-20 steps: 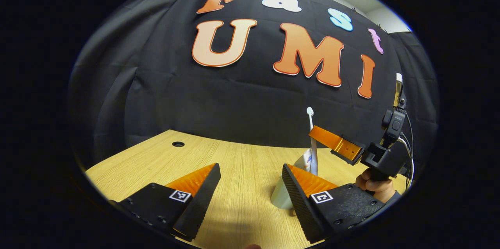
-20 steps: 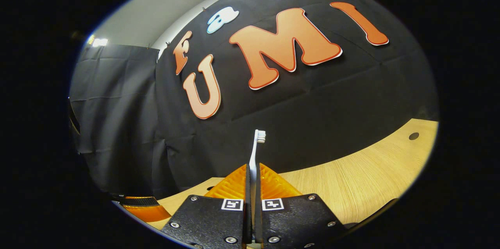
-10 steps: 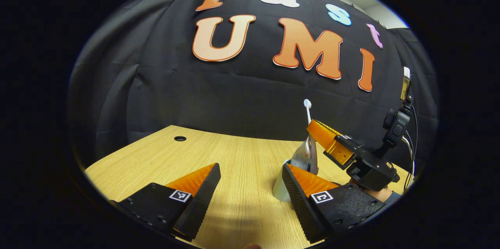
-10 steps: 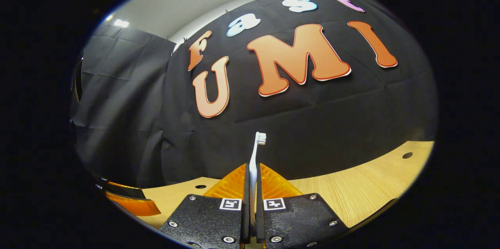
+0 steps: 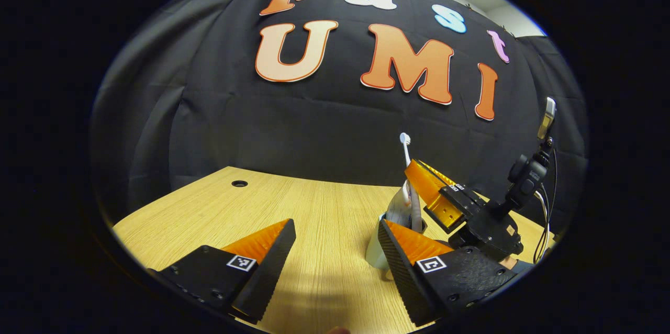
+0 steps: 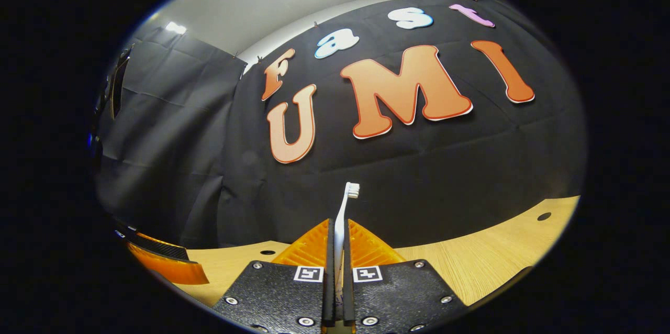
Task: Put the toothbrush and toothpaste on the desktop into the cup, then pick up the cup and place it on the coaster on the desktop.
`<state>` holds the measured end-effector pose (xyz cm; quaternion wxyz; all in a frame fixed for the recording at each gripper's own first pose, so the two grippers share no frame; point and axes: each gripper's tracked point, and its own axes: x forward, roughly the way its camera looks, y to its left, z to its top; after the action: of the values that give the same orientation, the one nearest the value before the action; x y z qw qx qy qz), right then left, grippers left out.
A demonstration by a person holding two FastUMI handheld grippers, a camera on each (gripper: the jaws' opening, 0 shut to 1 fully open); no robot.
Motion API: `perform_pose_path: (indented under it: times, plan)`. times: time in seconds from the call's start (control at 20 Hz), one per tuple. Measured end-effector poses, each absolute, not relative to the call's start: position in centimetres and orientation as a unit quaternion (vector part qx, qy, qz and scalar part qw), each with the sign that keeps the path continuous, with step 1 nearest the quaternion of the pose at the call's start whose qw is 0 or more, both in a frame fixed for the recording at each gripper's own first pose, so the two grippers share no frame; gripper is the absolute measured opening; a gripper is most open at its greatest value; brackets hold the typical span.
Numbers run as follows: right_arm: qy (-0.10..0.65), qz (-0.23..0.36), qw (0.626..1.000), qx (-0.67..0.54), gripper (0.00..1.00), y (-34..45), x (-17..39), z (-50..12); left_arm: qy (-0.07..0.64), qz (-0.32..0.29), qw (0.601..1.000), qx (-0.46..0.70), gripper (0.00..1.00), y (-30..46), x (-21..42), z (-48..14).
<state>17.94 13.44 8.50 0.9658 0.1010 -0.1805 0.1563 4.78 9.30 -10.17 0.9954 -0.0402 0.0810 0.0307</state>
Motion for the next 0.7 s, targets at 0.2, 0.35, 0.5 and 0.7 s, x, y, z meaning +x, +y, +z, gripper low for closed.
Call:
perform_pose_path:
  times: [0.2,0.35,0.5,0.7]
  plan:
    - [-0.175,0.182,0.958,0.134,0.06,13.7,17.6,8.9,0.081,0.028,0.995,-0.047,0.95,9.0,4.4,-10.2]
    - [-0.191,0.176,0.958,0.123,0.06,13.6,17.7,9.0,0.077,0.028,0.996,-0.047,0.95,9.1,4.1,-10.4]
    - [-0.203,0.176,0.956,0.114,0.06,13.9,17.6,8.7,0.081,0.03,0.995,-0.054,0.95,9.6,3.8,-10.7]
    - [-0.207,0.18,0.956,0.1,0.06,14.9,18.0,8.4,0.082,0.033,0.994,-0.063,0.95,10.1,3.6,-11.0]
